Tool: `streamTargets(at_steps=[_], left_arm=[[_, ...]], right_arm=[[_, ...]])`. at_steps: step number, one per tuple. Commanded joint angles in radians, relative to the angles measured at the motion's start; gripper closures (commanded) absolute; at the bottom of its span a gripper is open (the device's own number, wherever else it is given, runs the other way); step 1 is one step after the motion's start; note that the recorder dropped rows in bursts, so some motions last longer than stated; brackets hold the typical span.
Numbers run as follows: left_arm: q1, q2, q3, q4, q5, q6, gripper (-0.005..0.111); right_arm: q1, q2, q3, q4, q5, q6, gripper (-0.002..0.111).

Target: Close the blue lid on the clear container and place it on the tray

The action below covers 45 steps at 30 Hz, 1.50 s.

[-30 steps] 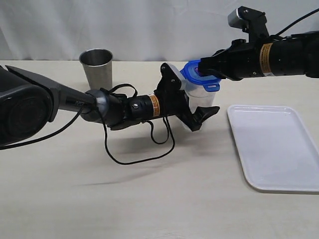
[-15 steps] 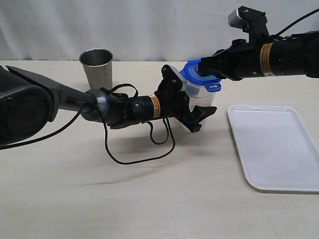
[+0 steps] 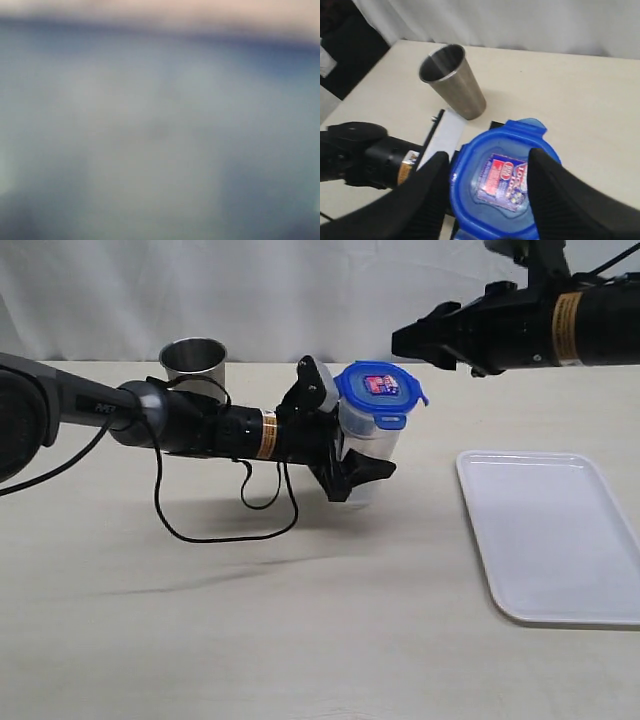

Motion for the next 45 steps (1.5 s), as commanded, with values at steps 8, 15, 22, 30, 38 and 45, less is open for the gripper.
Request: streamTargets(at_steps=[8, 15, 22, 30, 38, 45], left_arm=[[0.133, -0.015, 0.005, 0.142, -0.353, -0.008, 0.107], [0.250, -0.060, 0.167, 0.087, -0.353, 0.086, 0.107], [0.271, -0.213, 0.378, -0.038, -0.107, 0.179, 0.107], [0.260, -0.320, 0.538, -0.161, -0.020, 0.316, 0.107], [0.260, -0.320, 0.652, -0.238, -0.184, 0.416, 0.107], [0.259, -0.320, 0.681, -0.202, -0.307, 0.419, 0.107]], right_arm=[[-0.004, -0.031, 0.026, -0.004, -0.019, 0.108, 0.064], [0.013, -0.027, 0.026, -0.004, 0.079, 0.032, 0.064], [0.142, -0.027, 0.026, -0.004, 0.460, 0.057, 0.064], [0.279, -0.017, -0.026, 0.614, 1.071, -0.681, 0.065], [0.174, 0.038, -0.241, 2.552, 1.330, -2.466, 0.065], [0.257, 0.065, -0.241, 2.641, 1.298, -2.487, 0.065]])
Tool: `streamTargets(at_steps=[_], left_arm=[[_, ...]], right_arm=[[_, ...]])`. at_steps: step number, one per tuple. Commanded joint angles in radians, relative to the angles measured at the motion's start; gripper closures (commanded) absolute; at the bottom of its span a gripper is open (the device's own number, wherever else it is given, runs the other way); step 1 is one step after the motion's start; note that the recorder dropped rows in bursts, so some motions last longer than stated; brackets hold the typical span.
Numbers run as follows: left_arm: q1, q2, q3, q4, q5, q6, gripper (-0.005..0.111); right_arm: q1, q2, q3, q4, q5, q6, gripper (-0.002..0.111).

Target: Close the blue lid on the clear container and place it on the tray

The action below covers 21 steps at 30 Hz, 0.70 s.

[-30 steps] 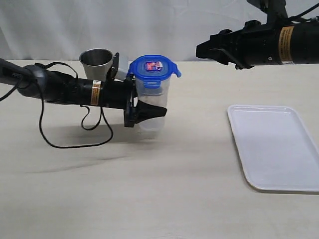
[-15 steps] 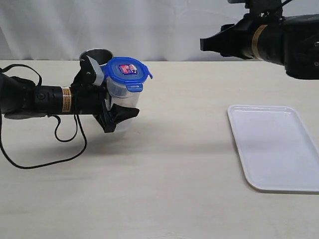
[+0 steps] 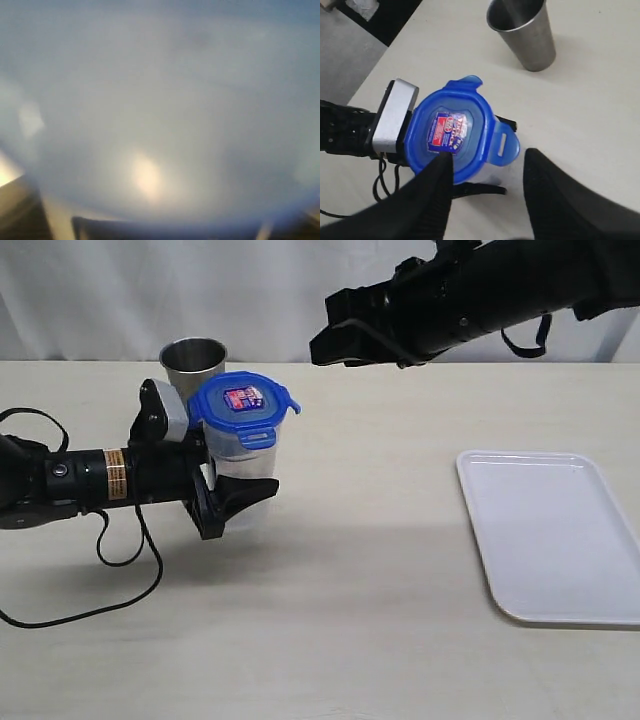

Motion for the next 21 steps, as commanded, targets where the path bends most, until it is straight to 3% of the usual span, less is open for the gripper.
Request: streamTargets(at_steps=[1, 15, 21], left_arm=[[-0.006, -0.012, 0.007, 0.006, -0.105, 0.003, 0.107], [-0.012, -0.010, 0.007, 0.013, -0.112, 0.003, 0.107], [-0.012, -0.010, 0.007, 0.012, -0.112, 0.001, 0.107]], right_arm=[[0.065, 0.042, -0.004, 0.032, -0.034, -0.022, 0.065], [0.078, 0.118, -0.005, 0.038, -0.085, -0.060, 0.065], [0.078, 0.116, -0.080, -0.043, -0.062, -0.040, 0.065]])
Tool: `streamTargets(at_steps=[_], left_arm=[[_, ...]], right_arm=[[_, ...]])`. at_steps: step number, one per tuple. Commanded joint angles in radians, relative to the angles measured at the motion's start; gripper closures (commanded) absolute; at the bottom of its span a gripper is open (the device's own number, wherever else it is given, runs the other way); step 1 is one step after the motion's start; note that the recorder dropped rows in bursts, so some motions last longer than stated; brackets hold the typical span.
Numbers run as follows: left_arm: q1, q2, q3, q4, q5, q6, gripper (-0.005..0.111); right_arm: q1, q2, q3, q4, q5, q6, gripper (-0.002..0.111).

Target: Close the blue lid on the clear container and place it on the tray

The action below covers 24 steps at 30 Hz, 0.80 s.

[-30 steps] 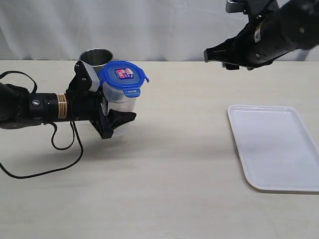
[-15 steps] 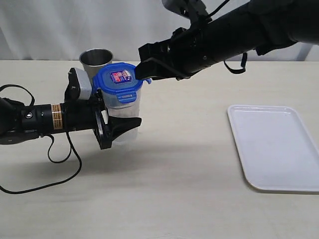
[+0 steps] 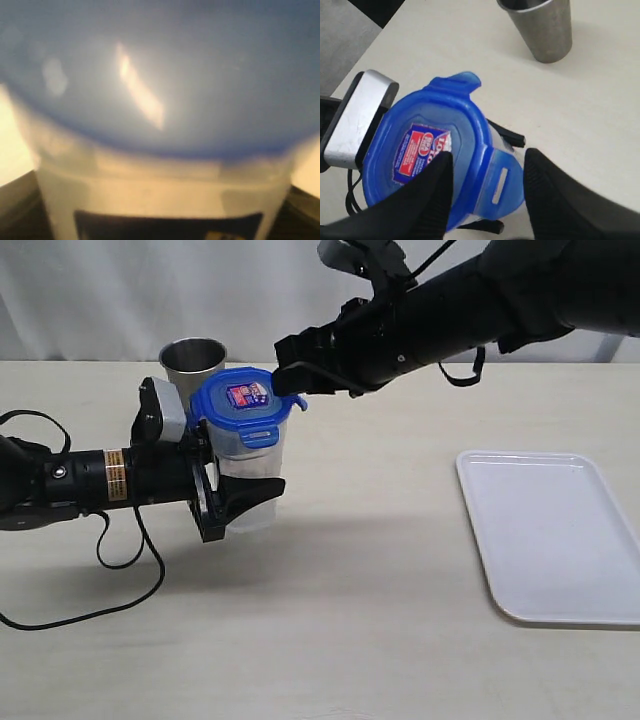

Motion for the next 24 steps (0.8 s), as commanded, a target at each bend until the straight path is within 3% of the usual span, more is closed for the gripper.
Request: streamTargets(at_steps=[1, 5, 14, 24], left_arm=[[-0.007, -0.010, 0.002, -0.005, -0.034, -0.002, 0.107], [-0.007, -0.010, 0.002, -0.005, -0.034, -0.002, 0.107], [-0.007, -0.010, 0.002, 0.000, -0.034, 0.003, 0.107], [-0.007, -0.010, 0.002, -0.003, -0.034, 0.009, 0.107]], right_arm=[[0.000, 0.001, -0.048, -0.046, 0.024, 0.003, 0.065], [0.000, 0.015, -0.056, -0.046, 0.040, 0.003, 0.055], [0.000, 0.058, -0.057, -0.046, 0.083, -0.001, 0.062], [0.000, 0.109, -0.057, -0.046, 0.188, 0.010, 0.062]])
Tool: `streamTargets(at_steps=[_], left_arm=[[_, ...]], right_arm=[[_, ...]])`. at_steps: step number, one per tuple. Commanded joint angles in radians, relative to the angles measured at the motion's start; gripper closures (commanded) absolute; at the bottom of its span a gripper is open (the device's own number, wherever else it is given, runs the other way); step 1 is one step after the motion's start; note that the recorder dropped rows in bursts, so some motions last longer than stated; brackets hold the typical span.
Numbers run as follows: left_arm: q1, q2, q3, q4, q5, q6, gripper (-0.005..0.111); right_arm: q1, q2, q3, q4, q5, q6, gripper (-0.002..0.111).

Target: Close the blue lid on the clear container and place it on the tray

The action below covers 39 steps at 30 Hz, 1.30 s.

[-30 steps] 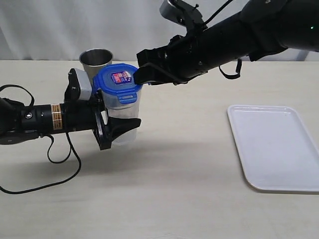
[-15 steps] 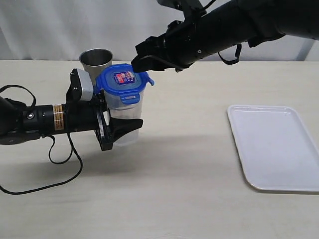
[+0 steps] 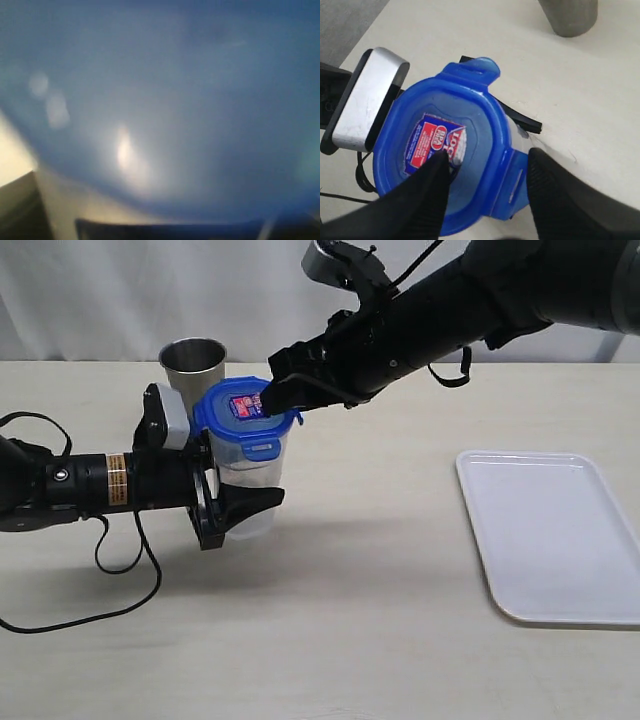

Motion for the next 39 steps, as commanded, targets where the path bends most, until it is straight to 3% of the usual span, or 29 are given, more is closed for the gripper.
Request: streamTargets(at_steps=[1, 15, 22, 39], left_arm=[[-0.002, -0.010, -0.002, -0.026, -0.061, -0.002, 0.107], [-0.002, -0.010, -0.002, -0.026, -0.061, -0.002, 0.107], [-0.002, -0.010, -0.002, -0.026, -0.067, -0.002, 0.107], [-0.002, -0.010, -0.002, -0.022, -0.077, -0.006, 0.107]], right_arm=[[0.000, 0.044, 0.003, -0.014, 0.062, 0.000, 0.062], [0.000, 0.139, 0.003, 0.073, 0.112, -0.027, 0.062], [0.000, 0.154, 0.003, 0.226, 0.174, -0.153, 0.064], [0.000, 0.193, -0.006, 0.251, 0.247, -0.184, 0.067]])
